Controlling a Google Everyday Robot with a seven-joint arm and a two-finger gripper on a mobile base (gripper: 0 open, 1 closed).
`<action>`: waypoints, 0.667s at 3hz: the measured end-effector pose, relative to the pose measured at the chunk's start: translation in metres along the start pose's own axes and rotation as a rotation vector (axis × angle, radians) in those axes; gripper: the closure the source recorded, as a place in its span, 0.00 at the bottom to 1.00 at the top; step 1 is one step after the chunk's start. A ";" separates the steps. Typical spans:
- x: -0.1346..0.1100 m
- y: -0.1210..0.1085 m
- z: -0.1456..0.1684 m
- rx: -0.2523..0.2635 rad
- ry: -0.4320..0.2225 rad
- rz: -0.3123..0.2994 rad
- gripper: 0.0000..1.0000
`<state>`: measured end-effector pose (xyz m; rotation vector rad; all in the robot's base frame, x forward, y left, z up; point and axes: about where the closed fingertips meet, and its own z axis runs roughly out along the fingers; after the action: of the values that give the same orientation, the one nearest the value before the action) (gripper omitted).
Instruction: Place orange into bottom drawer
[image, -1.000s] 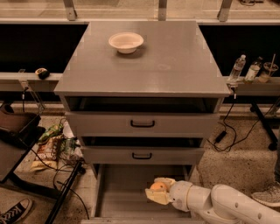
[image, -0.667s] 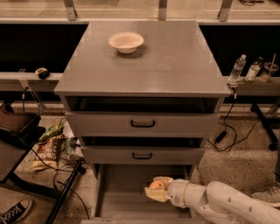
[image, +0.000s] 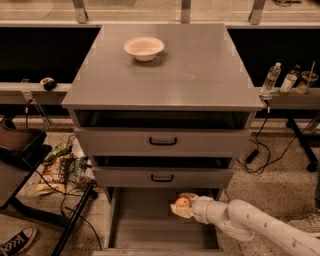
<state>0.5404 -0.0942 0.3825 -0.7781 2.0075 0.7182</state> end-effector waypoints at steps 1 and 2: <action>0.014 -0.049 0.023 0.035 -0.022 -0.052 1.00; 0.014 -0.049 0.023 0.035 -0.022 -0.052 1.00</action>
Offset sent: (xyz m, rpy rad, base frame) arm 0.0306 -0.0123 -0.0307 -0.0222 -0.0479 0.0048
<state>0.5817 -0.1129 0.3501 -0.7952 1.9676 0.6582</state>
